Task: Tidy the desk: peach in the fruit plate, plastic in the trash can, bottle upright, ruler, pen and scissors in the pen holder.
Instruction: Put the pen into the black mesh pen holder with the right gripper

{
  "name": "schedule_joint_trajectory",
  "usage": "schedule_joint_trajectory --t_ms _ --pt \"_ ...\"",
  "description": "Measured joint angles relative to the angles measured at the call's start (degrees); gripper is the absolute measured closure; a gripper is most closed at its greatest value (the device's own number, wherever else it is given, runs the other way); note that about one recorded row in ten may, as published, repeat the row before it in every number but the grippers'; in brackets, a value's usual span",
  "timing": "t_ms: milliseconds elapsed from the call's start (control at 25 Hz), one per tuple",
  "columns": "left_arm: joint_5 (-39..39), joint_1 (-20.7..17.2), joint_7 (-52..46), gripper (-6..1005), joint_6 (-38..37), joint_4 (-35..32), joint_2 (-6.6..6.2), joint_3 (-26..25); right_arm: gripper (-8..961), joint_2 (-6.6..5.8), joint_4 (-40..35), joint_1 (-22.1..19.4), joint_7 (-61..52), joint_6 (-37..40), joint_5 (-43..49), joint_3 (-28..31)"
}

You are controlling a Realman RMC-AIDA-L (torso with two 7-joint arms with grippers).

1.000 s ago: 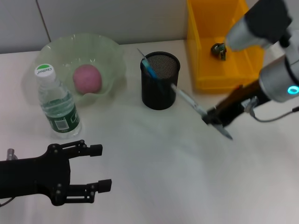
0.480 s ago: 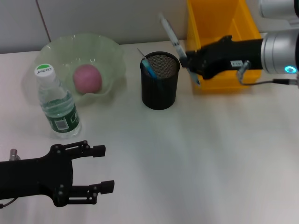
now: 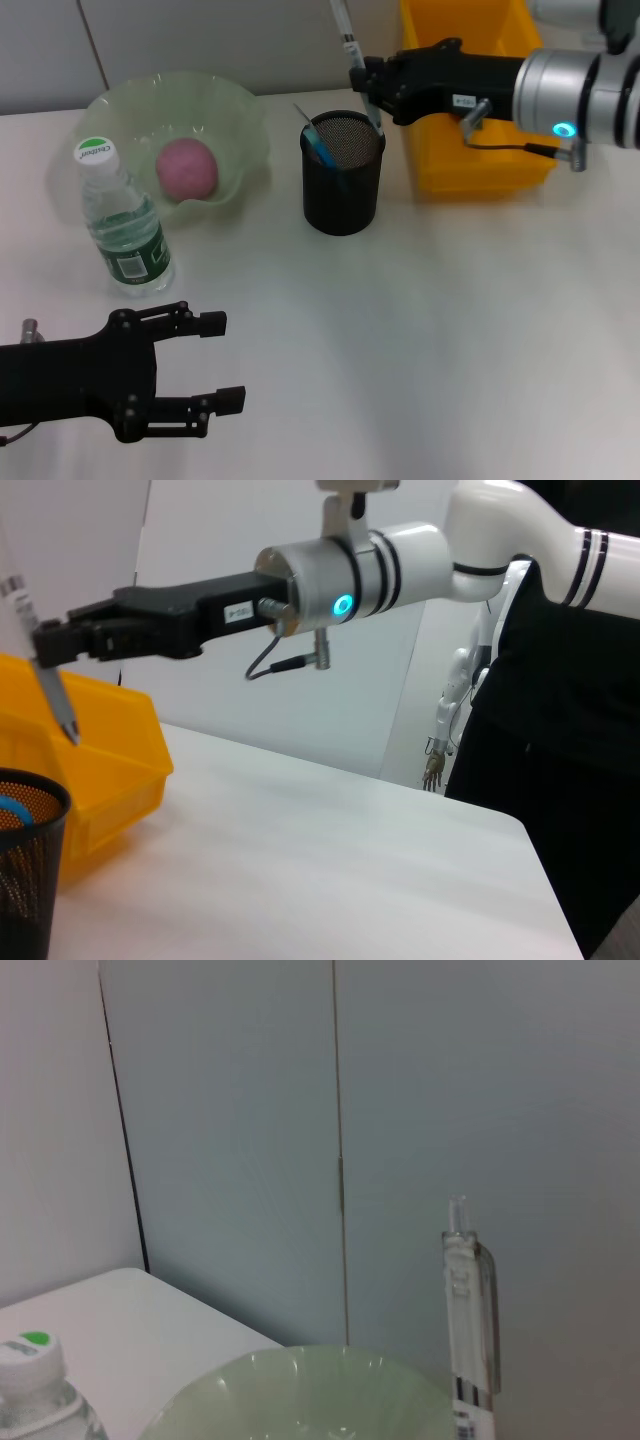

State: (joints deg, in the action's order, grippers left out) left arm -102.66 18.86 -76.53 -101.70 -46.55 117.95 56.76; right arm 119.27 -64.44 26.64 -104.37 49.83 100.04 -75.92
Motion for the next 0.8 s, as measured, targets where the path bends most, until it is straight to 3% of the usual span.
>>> schedule_joint_trajectory --t_ms 440,600,800 --pt "0.0 0.04 -0.13 155 -0.18 -0.02 0.0 -0.08 822 0.08 13.02 5.82 6.2 -7.2 -1.67 -0.44" --pt "0.0 0.04 -0.47 155 -0.25 -0.16 0.0 0.0 821 0.06 19.27 7.59 15.53 -7.45 -10.35 -0.04" --pt "0.0 0.04 -0.71 155 -0.28 -0.22 0.0 -0.04 821 0.07 21.1 7.93 18.32 -7.69 -13.27 -0.32"
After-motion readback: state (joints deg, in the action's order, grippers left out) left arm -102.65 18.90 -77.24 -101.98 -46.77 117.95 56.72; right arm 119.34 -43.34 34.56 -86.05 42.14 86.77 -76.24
